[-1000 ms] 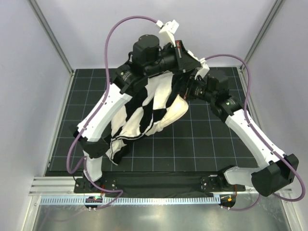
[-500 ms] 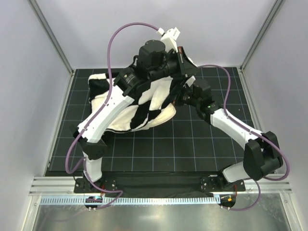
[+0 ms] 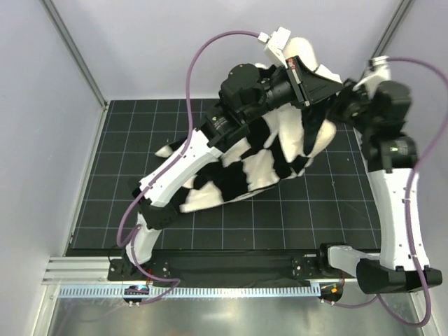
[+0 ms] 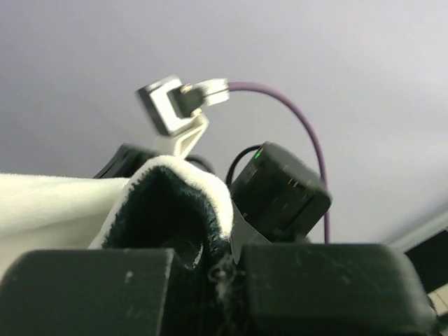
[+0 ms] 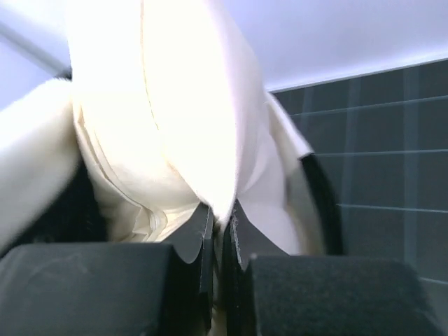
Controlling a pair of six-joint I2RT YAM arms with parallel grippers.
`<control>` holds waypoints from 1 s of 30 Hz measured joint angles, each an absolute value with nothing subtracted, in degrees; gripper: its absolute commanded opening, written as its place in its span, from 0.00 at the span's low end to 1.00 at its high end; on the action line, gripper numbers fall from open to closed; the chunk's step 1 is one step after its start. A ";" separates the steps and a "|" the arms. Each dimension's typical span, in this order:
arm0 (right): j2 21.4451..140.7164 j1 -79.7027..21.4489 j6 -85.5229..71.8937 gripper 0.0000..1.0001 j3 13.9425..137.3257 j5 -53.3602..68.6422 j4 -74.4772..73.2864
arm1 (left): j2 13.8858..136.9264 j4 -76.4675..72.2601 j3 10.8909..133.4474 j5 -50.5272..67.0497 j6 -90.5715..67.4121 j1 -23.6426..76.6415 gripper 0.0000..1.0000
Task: Put the pillow into the pillowcase
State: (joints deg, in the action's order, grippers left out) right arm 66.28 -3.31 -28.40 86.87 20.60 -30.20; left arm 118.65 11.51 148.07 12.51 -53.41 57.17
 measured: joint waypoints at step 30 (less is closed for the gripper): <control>81.32 -36.38 -28.03 0.74 78.30 20.25 -27.18 | 56.69 9.45 44.99 15.99 -47.99 22.70 0.00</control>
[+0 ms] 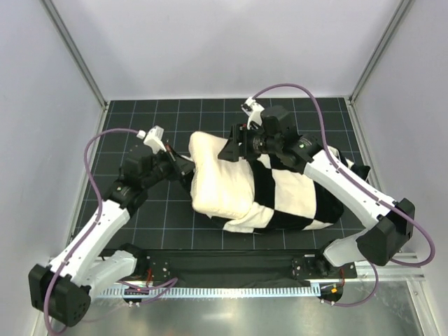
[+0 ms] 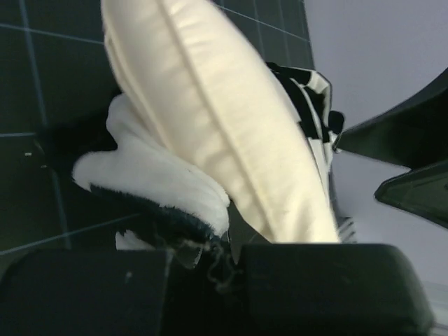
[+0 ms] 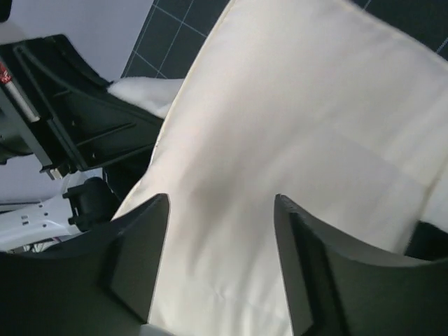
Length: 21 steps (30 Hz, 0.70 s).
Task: Put the pillow into the pillowcase
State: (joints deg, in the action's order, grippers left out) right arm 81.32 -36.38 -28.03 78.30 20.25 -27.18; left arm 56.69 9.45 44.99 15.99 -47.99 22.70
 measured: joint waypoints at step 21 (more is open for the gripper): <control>83.02 -36.12 -21.15 0.68 73.56 6.13 -30.41 | 56.27 26.24 41.34 2.48 -41.41 22.74 0.00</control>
State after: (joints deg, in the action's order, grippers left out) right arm 83.02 -36.12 -21.15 73.56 6.13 -30.41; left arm 56.27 26.24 41.34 2.48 -41.41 22.74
